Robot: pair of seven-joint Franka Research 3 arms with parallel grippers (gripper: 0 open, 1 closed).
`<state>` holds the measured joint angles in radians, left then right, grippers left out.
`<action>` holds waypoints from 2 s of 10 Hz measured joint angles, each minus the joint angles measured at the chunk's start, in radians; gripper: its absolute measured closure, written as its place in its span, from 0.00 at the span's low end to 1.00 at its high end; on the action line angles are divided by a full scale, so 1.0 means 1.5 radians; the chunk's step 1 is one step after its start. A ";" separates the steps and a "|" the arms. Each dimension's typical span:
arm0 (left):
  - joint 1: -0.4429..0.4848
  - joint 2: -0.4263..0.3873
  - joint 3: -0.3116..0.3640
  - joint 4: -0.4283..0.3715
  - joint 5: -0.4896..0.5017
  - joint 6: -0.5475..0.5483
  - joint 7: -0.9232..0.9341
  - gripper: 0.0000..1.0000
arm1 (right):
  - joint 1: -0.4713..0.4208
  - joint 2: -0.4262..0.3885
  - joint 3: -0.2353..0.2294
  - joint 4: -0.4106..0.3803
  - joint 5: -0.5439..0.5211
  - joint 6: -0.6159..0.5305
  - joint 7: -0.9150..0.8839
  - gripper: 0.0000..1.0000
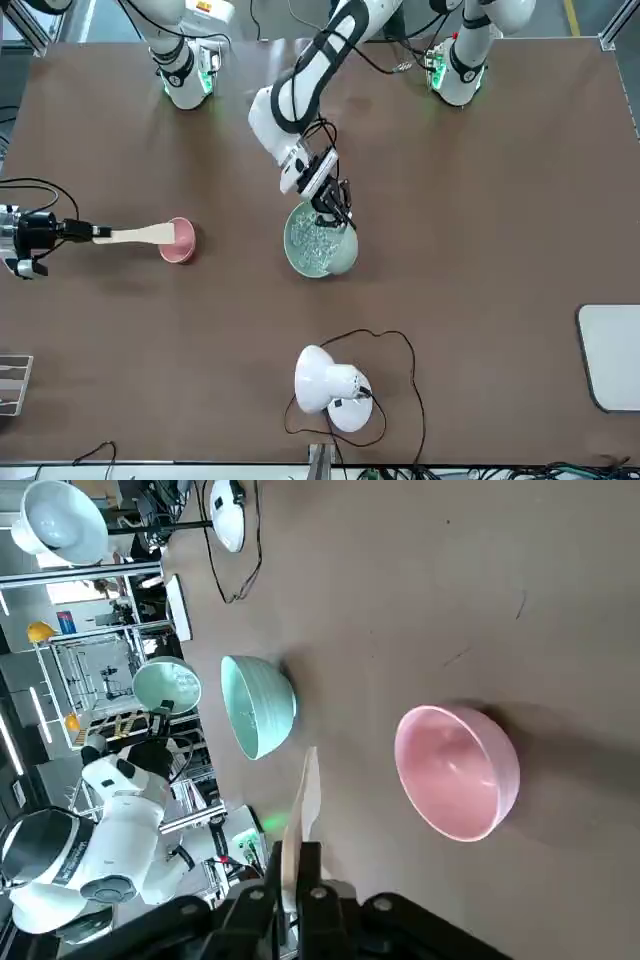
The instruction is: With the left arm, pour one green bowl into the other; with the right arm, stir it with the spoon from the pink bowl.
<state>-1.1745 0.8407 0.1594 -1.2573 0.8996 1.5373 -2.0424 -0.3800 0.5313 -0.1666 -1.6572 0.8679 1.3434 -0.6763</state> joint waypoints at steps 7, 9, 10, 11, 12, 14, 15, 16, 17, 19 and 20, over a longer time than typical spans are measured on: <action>-0.041 0.050 0.014 0.004 0.101 -0.065 -0.065 0.96 | 0.000 0.000 0.001 0.000 0.000 -0.004 0.000 0.95; -0.046 0.078 0.015 0.004 0.110 -0.086 -0.070 0.96 | 0.000 0.000 0.001 0.000 0.000 -0.004 0.000 0.95; -0.051 0.084 0.015 0.004 0.111 -0.091 -0.070 0.96 | 0.000 0.000 0.001 0.000 0.000 -0.004 0.000 0.95; -0.058 0.088 0.015 0.004 0.112 -0.102 -0.070 0.96 | 0.000 0.000 0.001 0.000 0.000 -0.004 0.000 0.95; -0.066 0.089 0.015 0.004 0.114 -0.112 -0.070 0.96 | 0.000 0.000 0.001 0.000 0.000 -0.004 0.001 0.95; -0.072 0.094 0.015 0.003 0.142 -0.154 -0.070 0.96 | 0.000 0.000 0.001 0.000 0.000 -0.004 0.001 0.95; -0.071 0.099 0.015 0.003 0.157 -0.172 -0.070 0.96 | 0.000 0.000 0.001 -0.001 0.000 -0.004 0.001 0.95; -0.071 0.101 0.015 0.003 0.161 -0.176 -0.070 0.96 | 0.000 0.000 0.001 -0.001 0.000 -0.004 0.001 0.95; -0.071 0.100 0.015 0.005 0.161 -0.177 -0.070 0.96 | 0.000 0.000 0.001 -0.001 0.000 -0.004 0.001 0.95; -0.063 0.085 0.015 0.020 0.118 -0.160 -0.070 0.96 | 0.000 0.000 0.001 -0.001 0.000 -0.004 0.001 0.95; -0.051 0.061 0.017 0.027 0.069 -0.129 -0.070 0.96 | 0.000 0.000 0.002 -0.001 0.000 -0.004 0.001 0.95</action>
<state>-1.2510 0.9329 0.1842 -1.2165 1.0030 1.3439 -2.1479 -0.3798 0.5314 -0.1644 -1.6588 0.8679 1.3374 -0.6749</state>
